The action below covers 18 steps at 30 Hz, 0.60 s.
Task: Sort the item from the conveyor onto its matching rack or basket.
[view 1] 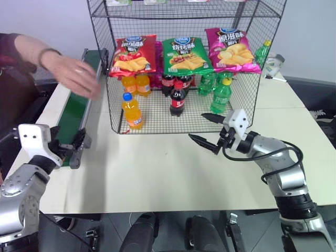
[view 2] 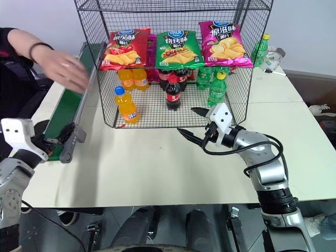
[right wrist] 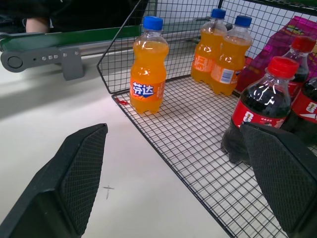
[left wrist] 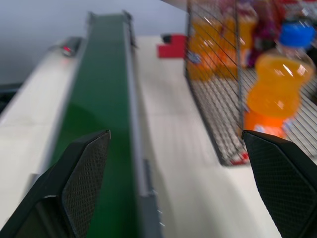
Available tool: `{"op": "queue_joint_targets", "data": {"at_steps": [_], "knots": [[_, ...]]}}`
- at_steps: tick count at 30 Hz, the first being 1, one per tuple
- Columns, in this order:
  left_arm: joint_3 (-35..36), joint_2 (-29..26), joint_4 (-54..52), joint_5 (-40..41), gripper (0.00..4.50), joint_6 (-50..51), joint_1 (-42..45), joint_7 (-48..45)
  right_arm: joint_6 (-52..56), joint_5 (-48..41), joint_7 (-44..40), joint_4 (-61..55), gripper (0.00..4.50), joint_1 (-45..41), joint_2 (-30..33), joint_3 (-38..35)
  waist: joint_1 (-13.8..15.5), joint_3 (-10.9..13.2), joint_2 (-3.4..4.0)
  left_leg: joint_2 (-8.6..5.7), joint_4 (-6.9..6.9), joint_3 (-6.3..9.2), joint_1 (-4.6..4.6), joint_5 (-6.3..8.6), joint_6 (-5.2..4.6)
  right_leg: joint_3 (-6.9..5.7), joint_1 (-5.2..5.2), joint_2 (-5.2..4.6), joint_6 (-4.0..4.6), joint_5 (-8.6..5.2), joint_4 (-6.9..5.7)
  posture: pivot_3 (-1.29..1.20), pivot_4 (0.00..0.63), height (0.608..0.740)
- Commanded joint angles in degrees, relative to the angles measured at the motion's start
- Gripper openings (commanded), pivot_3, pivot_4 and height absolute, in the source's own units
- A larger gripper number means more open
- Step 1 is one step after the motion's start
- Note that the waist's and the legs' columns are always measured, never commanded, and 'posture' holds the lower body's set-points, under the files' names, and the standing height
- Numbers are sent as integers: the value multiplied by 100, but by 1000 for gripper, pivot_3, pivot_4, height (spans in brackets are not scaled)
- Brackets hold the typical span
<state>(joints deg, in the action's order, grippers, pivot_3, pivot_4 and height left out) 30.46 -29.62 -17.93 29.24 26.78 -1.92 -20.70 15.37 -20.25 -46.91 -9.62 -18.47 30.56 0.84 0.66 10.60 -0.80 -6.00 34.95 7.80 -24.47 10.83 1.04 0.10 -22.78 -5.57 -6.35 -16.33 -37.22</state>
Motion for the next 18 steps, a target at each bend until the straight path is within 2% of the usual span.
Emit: {"op": "queue_joint_targets", "data": {"at_steps": [1,8,18], "knots": [[128,57,-129,43,4441,-157,-5,52,-105,11,56,-164,4500,-43,-46,-50,1,0,0,0,0,0,0,0,0,0,0,0,0,0,0,0,150,740],[193,149,-84,-369,4441,-467,-9,436,-125,47,67,-79,4500,-156,-138,25,0,0,0,0,0,0,0,0,0,0,0,1,0,0,0,0,150,740],[537,432,694,-1241,4441,-1215,405,1809,-143,107,71,-65,4500,-159,-239,76,10,0,-1,0,0,0,0,0,0,-2,-2,1,-3,2,-1,0,150,740]]}}
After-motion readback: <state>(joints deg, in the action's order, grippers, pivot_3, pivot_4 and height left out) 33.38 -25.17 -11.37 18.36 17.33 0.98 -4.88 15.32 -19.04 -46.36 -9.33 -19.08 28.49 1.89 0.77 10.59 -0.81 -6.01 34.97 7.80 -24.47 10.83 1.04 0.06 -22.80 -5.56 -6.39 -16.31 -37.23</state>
